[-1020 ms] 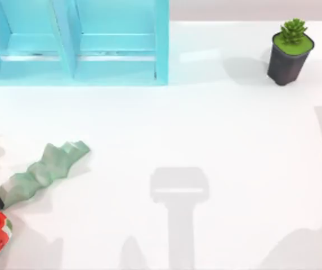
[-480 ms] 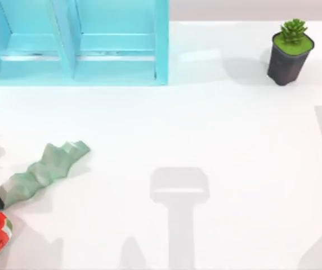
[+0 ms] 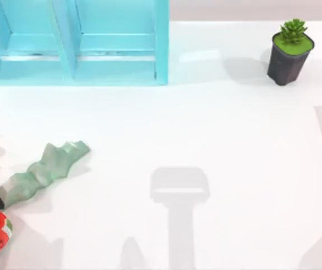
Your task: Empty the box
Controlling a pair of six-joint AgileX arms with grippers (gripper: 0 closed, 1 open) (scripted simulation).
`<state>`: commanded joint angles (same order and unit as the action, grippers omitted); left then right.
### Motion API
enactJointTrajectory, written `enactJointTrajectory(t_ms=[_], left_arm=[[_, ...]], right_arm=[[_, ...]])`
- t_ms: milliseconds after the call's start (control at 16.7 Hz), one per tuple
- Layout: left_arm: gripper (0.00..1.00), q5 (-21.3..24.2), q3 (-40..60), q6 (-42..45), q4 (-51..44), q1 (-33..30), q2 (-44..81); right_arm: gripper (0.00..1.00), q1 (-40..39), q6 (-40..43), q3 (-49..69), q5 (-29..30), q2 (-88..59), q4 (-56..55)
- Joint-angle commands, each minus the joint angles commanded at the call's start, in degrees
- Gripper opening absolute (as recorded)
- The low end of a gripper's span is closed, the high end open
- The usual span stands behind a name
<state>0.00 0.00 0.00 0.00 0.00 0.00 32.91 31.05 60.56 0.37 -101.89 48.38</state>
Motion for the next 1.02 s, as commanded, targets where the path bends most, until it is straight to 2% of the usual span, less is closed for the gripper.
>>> enactJointTrajectory(t_ms=[420, 1020], left_arm=[[1.00, 0.0, 0.0, 0.0, 0.0, 0.0, 0.0], [1.00, 0.0, 0.0, 0.0, 0.0, 0.0, 0.0]], right_arm=[[0.02, 0.0, 0.0, 0.0, 0.0, 0.0, 0.0], [0.00, 0.0, -0.1, 0.2, 0.0, 0.1, 0.2]])
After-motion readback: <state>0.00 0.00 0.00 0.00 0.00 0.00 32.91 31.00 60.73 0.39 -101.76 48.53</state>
